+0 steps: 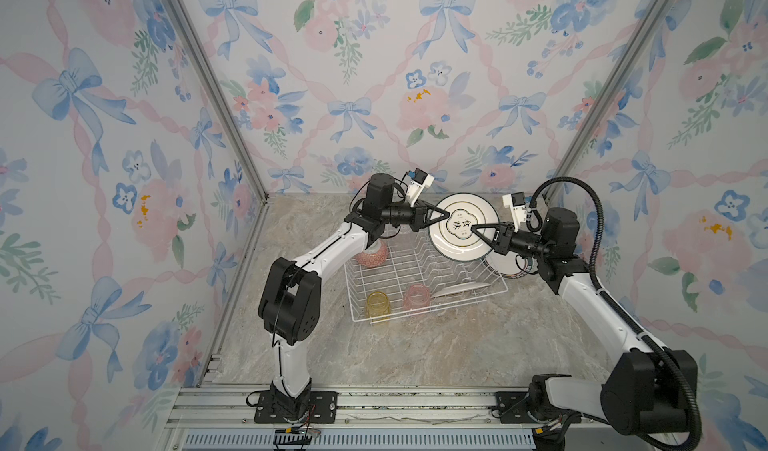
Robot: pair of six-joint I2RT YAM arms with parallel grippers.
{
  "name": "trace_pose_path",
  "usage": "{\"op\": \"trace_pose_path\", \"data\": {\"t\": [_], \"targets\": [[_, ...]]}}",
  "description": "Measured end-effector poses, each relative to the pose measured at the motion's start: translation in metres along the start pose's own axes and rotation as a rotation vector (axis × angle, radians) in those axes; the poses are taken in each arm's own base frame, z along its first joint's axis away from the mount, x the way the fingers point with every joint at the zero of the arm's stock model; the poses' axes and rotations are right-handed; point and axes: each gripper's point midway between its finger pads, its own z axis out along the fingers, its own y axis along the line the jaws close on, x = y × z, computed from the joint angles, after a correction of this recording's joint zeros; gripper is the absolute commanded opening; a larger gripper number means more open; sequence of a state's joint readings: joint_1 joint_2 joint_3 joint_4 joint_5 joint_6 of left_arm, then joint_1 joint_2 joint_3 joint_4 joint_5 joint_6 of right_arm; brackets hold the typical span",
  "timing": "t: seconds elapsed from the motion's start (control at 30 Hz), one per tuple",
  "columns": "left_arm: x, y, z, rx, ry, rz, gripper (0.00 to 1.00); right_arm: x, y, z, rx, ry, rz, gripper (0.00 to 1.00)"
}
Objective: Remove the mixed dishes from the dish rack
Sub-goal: 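Grasp the plate rim with the right gripper and open the left gripper, then lower the plate with the right gripper onto the stacked plates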
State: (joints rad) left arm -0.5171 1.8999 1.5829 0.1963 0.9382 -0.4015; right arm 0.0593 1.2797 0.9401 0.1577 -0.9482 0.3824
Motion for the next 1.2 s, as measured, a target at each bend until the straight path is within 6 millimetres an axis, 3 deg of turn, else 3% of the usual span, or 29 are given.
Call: {"op": "trace_pose_path", "data": {"t": [0.07, 0.17, 0.47, 0.63, 0.77, 1.03, 1.2], "targets": [[0.000, -0.003, 0.002, 0.009, 0.000, 0.009, 0.42, 0.000, -0.003, 0.001, 0.017, -0.002, 0.008, 0.00], [0.000, -0.006, 0.005, 0.011, -0.004, 0.028, 0.52, 0.001, -0.007, 0.000, 0.038, -0.005, 0.019, 0.00], [0.006, -0.003, -0.010, -0.095, -0.018, 0.090, 0.54, -0.008, -0.021, -0.010, 0.078, -0.039, 0.103, 0.00], [0.005, -0.002, -0.033, -0.255, -0.012, 0.162, 0.54, -0.032, -0.076, -0.048, 0.267, -0.174, 0.210, 0.00], [0.010, -0.009, -0.049, -0.365, -0.003, 0.214, 0.53, -0.035, -0.120, -0.078, 0.423, -0.249, 0.293, 0.00], [0.049, -0.009, -0.058, -0.523, 0.089, 0.253, 0.54, 0.008, -0.187, -0.122, 0.709, -0.279, 0.461, 0.00], [0.059, 0.000, -0.064, -0.573, 0.117, 0.240, 0.54, 0.041, -0.218, -0.141, 0.823, -0.263, 0.548, 0.00]]}}
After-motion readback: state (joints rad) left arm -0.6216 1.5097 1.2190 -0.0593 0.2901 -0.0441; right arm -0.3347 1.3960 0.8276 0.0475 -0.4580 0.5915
